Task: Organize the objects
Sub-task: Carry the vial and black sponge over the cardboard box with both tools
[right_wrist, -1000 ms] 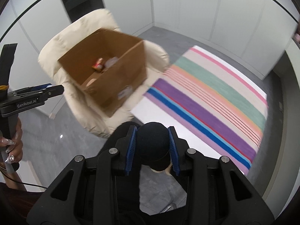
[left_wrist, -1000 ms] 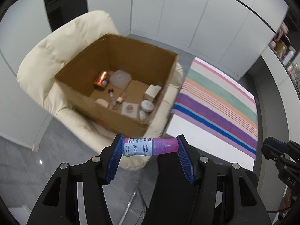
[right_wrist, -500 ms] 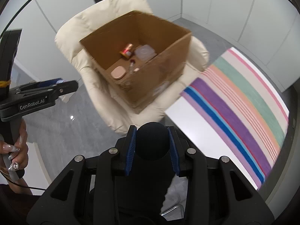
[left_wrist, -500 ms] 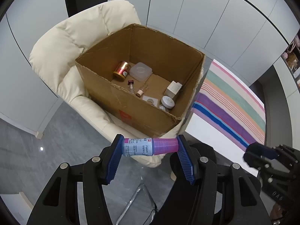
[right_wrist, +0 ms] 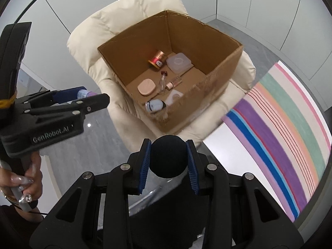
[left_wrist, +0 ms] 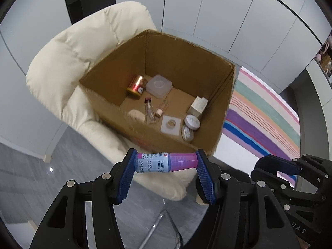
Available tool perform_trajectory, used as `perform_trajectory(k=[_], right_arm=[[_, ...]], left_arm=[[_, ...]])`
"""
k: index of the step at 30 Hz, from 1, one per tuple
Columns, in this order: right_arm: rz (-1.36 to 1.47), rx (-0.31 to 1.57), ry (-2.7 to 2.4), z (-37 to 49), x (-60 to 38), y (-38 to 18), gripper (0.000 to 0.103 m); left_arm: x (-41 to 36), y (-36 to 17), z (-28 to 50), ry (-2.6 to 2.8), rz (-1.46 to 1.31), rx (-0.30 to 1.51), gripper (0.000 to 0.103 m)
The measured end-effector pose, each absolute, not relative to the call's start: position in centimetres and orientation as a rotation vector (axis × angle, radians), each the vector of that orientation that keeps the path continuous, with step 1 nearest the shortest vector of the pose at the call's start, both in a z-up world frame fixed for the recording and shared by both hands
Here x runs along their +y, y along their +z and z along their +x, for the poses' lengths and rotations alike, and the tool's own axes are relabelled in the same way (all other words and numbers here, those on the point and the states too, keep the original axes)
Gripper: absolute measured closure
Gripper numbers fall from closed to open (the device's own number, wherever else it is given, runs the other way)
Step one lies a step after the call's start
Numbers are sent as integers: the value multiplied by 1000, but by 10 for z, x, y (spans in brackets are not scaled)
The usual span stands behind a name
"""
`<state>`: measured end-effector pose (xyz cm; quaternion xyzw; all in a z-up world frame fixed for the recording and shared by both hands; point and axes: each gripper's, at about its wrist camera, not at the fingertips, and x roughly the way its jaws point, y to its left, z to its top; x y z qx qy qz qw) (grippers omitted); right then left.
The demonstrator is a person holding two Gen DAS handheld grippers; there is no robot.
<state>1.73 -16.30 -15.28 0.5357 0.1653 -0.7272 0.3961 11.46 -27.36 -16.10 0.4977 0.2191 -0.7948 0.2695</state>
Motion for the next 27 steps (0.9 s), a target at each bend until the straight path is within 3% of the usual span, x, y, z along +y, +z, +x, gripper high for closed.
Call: perform_trajectory(k=[11,27], right_arm=[[1317,415,-1849,-33,-224,-151,68],[1349,543,-1889,-86,-292,-198,68]], left_arm=[[-328,-156,78,-2126,1265,559,45],[-394,-200,52,-1999,1300,532,45]])
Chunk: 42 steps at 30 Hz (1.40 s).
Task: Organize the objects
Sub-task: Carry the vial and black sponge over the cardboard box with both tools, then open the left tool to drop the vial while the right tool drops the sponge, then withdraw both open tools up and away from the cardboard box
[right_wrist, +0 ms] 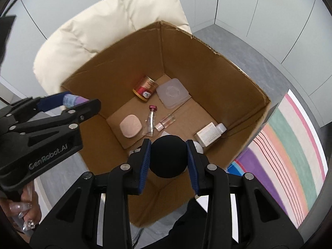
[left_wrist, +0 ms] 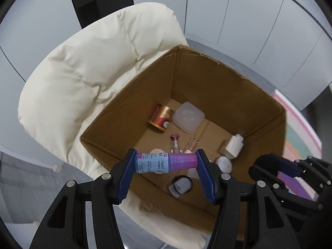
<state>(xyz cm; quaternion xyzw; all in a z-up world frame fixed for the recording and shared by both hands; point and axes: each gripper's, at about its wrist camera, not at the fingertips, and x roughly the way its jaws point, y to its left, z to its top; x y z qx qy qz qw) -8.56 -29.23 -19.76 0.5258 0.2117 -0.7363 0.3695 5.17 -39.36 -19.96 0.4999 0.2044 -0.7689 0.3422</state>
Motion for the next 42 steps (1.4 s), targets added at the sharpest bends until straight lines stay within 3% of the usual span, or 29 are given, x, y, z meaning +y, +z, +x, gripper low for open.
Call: perform_trajectory(k=[17,19,20,21,24,42], right_arm=[[1392,551,-1900,-106,-295,-229,65],[1381,509,-1885,-107,-294,-226,39],[1375,502,-1885,-107,-294,-225,18],[1358,495,-1888,-106,-294,-223,12],[1328,498,-1894,-102,-294,-219,12],[1361,363,-1954,-88,-249,-190,12]], left_arm=[[-389,-221,28,-1996,1368,504,45],[-387,-220,26,-1989,1374,497,29],[-387,-219,27,-1980,1365,491,23],[-386,-216,28,-1980,1351,482,12],[-383,-208,29,-1993,1329,423,3],[-366,-183,44,-2069,1355,440,3]])
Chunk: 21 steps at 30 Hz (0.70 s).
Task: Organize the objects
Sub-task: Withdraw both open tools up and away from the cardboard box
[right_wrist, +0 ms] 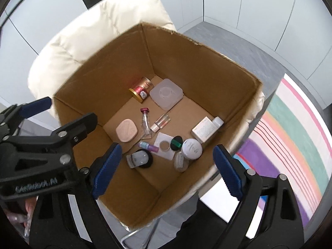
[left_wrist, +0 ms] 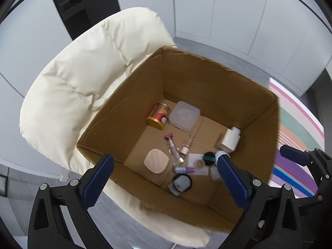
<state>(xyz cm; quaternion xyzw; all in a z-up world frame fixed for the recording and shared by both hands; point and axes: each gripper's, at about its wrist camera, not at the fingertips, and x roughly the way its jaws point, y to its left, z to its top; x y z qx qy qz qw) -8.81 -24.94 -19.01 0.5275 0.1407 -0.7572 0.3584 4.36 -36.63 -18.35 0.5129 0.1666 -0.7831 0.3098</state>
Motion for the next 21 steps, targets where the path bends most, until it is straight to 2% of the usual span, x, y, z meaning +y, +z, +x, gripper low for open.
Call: perform_trajectory(k=[4,12,18,21], right_arm=[[1354,341,-2070,-71,-213,-161,12],[1388,99,-2369,-21,-132,-95,12],[1616,125,-2341,9,-108,-76,12],[1635,42,-2382,20,-91,-68,12]], left_arm=[[-349,-163,53,-2112,1370,418,3],[-297,-114,72,-2177,1456,318,1],[-251,-70,79,-2228,1490,123,1],[-235,-57,84,-2213,1509,42,1]])
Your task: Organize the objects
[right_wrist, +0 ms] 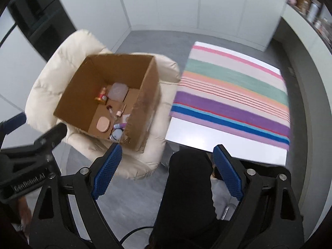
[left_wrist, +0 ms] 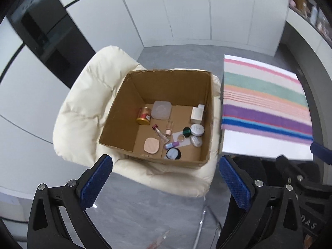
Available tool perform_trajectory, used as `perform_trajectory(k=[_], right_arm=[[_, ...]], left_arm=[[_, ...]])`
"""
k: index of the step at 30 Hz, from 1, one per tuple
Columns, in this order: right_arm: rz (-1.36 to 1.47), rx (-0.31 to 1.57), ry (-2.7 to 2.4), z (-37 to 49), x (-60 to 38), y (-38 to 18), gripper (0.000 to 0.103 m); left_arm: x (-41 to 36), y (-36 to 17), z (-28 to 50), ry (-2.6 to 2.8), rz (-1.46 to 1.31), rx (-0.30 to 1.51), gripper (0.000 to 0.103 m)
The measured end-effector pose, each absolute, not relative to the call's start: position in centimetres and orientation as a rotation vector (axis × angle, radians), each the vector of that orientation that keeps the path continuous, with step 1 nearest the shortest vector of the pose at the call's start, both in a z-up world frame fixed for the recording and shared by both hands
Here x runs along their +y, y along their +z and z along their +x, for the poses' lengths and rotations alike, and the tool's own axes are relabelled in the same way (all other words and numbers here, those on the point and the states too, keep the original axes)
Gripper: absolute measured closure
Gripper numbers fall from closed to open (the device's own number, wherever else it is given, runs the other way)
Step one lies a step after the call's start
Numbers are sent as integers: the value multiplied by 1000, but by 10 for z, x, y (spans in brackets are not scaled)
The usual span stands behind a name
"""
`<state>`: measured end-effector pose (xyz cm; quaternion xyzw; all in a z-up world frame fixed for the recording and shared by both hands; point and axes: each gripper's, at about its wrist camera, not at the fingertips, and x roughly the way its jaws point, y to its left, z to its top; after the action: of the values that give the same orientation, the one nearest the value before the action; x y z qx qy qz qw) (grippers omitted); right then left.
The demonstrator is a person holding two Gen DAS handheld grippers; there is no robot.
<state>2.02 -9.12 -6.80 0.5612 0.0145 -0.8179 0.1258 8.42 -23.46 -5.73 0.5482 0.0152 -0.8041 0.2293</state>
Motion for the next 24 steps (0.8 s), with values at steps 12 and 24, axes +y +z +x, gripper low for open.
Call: perform_trajectory(k=[12,24], right_arm=[[1612,-32,-2435,43,-74,-41,12],[1588,-19,-2419,47,-81,-33,12]], left_arm=[[-221,-28,108,-2242,1552,39,1],[-219,-17,115,-2246,1510,21,1]])
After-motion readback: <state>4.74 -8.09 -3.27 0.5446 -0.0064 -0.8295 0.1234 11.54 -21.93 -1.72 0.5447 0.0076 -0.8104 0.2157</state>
